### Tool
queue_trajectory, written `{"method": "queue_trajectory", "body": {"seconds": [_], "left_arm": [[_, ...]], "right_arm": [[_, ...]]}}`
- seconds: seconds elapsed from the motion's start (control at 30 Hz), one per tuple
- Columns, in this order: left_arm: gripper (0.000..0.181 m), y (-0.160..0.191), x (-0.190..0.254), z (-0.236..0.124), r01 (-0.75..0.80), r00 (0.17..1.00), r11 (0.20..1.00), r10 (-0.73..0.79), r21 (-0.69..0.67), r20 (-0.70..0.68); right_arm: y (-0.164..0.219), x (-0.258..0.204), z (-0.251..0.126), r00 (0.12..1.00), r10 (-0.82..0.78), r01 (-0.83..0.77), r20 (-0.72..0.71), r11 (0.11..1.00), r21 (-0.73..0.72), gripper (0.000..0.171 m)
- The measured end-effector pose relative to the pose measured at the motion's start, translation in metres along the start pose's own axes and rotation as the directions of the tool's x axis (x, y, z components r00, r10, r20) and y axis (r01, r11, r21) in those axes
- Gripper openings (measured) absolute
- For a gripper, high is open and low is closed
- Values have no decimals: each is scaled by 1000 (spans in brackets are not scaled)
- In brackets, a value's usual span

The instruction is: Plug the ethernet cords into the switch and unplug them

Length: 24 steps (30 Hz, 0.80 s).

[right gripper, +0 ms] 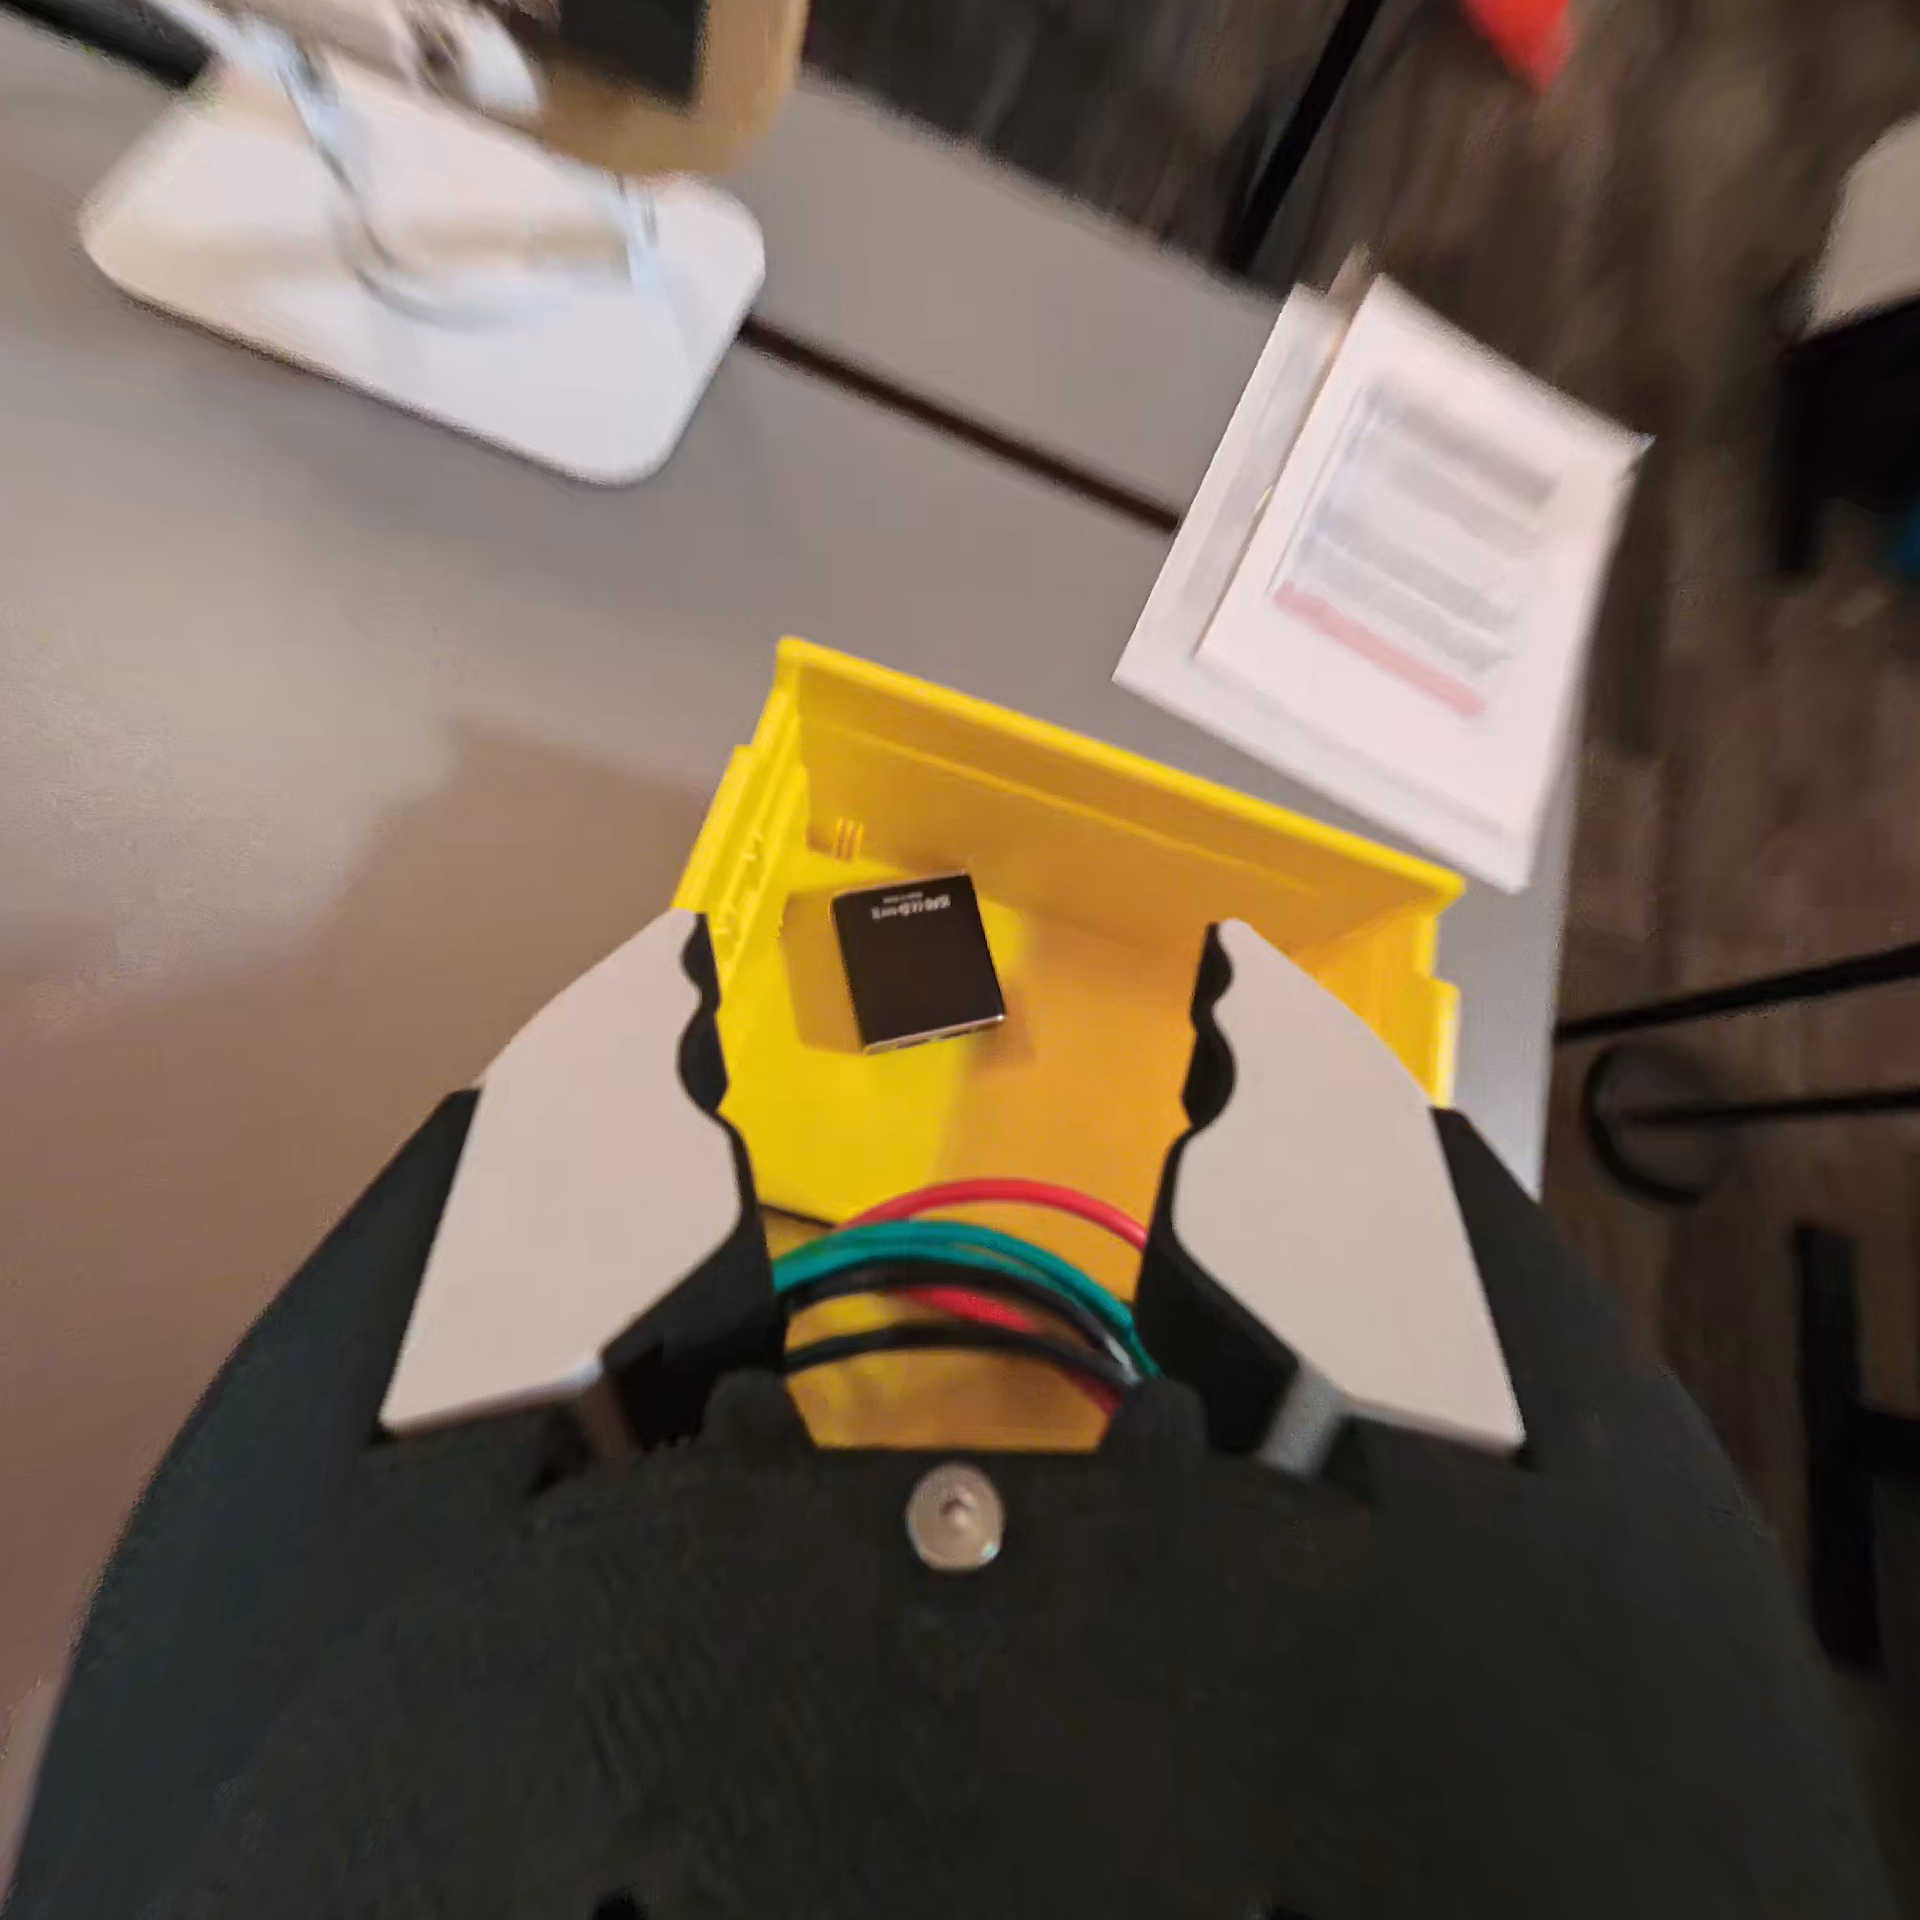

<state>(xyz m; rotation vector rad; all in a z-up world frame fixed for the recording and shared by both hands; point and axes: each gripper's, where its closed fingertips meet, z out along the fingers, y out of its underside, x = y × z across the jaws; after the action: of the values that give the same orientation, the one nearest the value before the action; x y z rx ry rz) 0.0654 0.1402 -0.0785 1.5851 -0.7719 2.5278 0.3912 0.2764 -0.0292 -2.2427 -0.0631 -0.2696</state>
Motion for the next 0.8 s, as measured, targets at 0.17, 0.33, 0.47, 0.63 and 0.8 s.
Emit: {"method": "queue_trajectory", "body": {"seconds": [0.17,0.33,0.47,0.63,0.8], "left_arm": [[41,-3,-4,-4,31,999,1000,-31,4,-12],[27,-8,-11,-12,-79,993,995,84,-57,88],[23,-39,-7,-42,-450,807,884,464,-129,366],[17,-68,-1,-116,-670,317,663,661,-333,680],[25,-90,44,-162,-787,330,612,524,-77,785]], "right_arm": [[8,-8,-103,978,105,-7,-179,879,477,72],[51,-22,-160,963,197,1,-185,683,730,23],[81,-1,-159,939,283,-90,-196,752,653,35],[109,38,-166,905,351,-75,-240,687,723,54],[139,64,-160,880,450,-228,-154,684,693,57]]}}
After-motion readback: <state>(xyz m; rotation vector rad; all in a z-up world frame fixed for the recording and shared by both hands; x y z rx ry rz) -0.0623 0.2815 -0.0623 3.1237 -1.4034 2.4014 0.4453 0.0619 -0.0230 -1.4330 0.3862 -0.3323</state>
